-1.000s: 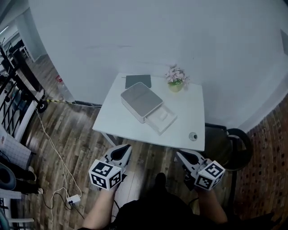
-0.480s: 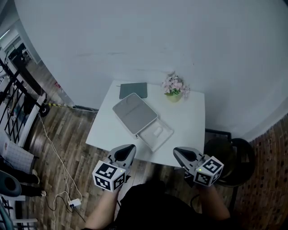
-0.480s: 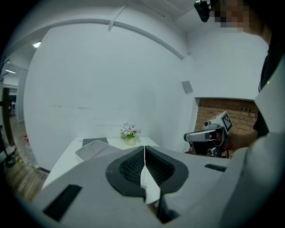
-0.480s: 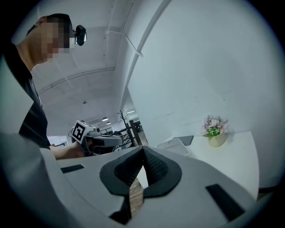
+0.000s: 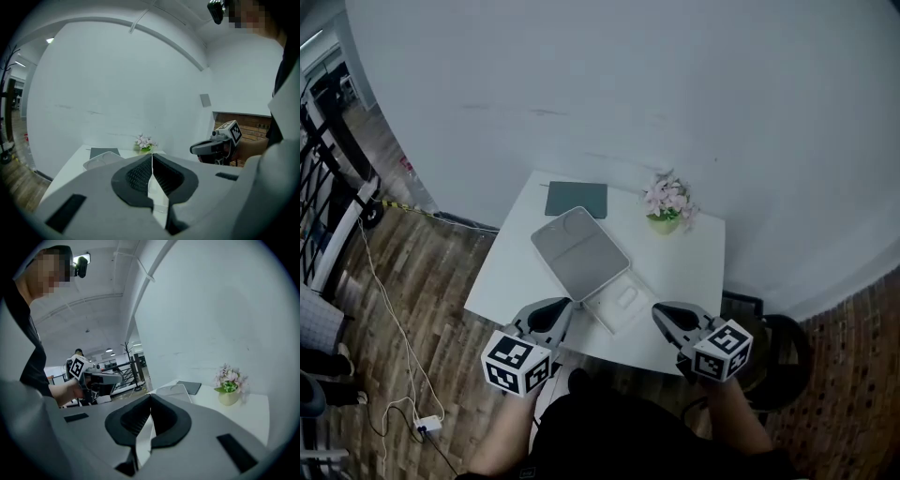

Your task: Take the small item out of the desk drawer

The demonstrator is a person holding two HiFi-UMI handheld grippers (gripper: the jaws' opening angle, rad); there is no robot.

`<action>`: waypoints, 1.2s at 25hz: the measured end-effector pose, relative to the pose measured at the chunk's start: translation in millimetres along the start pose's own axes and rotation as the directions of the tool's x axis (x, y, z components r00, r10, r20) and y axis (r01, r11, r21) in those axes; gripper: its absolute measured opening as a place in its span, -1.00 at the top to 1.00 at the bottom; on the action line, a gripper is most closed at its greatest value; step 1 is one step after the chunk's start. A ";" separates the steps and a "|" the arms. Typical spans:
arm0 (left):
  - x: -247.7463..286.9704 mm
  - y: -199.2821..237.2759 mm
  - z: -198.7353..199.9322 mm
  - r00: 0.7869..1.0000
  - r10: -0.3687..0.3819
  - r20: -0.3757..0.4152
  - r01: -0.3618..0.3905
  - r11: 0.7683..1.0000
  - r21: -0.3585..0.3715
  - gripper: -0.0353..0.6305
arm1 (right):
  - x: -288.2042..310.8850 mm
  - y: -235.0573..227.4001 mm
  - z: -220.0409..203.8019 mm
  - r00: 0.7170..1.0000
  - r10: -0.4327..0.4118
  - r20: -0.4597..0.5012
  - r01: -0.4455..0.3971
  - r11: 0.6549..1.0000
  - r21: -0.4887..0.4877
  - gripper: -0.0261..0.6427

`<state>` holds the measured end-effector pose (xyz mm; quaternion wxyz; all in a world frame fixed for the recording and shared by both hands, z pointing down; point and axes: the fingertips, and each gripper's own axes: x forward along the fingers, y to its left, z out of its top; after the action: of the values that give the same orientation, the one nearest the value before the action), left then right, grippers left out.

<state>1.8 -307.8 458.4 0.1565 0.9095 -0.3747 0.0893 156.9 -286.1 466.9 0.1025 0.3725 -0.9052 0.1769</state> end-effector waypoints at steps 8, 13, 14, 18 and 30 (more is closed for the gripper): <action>11.1 37.4 1.0 1.000 0.030 -0.006 -0.030 0.999 -0.029 0.85 | 68.4 7.3 7.0 0.977 0.093 -0.190 -0.146 0.946 -0.289 0.91; 17.1 40.5 1.7 0.994 0.107 0.005 -0.107 0.991 -0.080 0.85 | 82.2 -20.4 -1.8 0.955 0.153 -0.255 -0.229 0.925 -0.303 0.90; 19.9 38.5 2.2 0.993 0.118 0.007 -0.117 0.989 -0.087 0.85 | 82.5 -24.4 -4.1 0.947 0.167 -0.275 -0.252 0.916 -0.311 0.90; 32.8 26.6 -0.4 0.987 0.159 0.001 -0.158 0.982 -0.108 0.85 | 76.7 -46.0 -24.9 0.906 0.191 -0.378 -0.340 0.860 -0.381 0.67; 32.5 6.3 -45.6 0.942 0.326 -0.078 -0.336 0.920 -0.201 0.85 | 93.3 -68.2 -102.5 0.702 0.266 -0.661 -0.671 0.558 -0.488 0.38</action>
<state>18.1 -317.3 511.5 0.2431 0.8090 -0.5269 0.0937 145.4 -350.0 607.1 0.4200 -0.0251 -0.9048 -0.0656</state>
